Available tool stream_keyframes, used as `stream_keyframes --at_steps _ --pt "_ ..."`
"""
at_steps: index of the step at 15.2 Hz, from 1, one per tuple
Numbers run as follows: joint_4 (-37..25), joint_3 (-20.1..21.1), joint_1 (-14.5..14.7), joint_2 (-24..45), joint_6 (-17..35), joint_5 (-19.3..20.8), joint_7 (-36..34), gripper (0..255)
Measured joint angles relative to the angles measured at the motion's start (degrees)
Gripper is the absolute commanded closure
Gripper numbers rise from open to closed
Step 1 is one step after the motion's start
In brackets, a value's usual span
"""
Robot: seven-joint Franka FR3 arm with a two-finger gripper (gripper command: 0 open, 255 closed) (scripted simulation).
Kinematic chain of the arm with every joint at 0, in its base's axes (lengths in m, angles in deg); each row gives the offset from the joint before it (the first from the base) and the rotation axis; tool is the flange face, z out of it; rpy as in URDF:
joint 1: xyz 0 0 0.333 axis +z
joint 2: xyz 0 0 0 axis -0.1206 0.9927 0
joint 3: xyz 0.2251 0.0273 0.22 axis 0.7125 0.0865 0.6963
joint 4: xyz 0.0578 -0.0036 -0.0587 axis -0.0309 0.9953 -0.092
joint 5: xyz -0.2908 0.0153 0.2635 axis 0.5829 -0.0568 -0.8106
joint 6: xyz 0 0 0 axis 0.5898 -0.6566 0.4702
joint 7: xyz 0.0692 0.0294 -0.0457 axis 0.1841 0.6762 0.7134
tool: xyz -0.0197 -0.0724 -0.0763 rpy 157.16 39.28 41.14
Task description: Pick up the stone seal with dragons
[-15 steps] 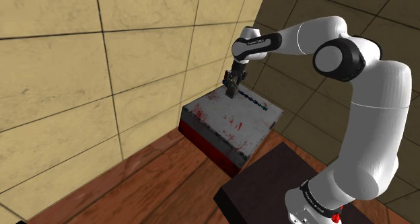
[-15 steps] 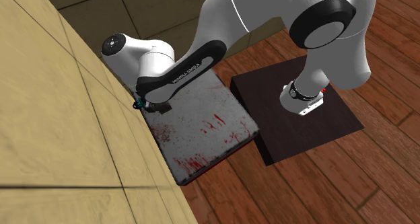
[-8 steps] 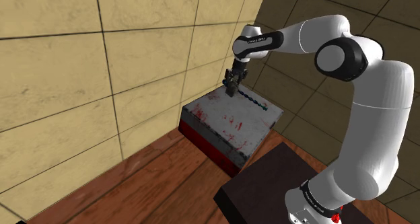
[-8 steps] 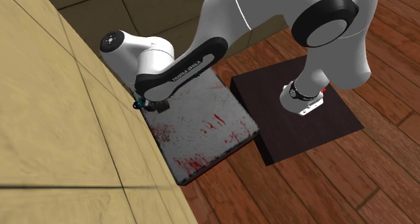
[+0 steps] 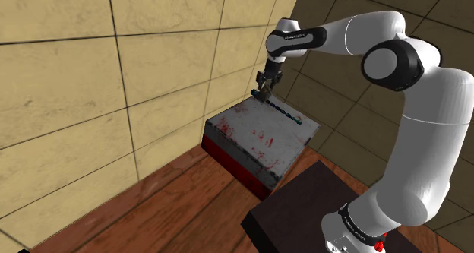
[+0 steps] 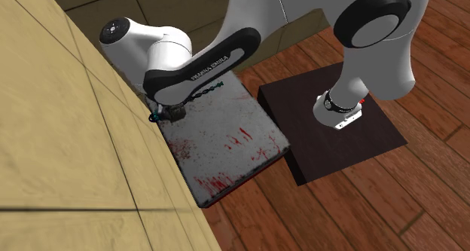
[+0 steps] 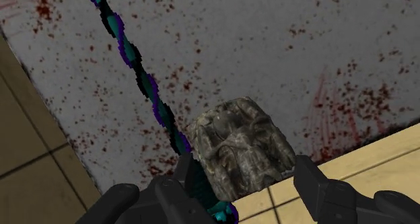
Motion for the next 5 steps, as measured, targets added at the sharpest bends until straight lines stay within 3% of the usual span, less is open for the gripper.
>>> stream_keyframes --at_steps 5 --pt "-2.1 -0.1 0.0 -1.1 -3.2 0.2 -0.1 255"
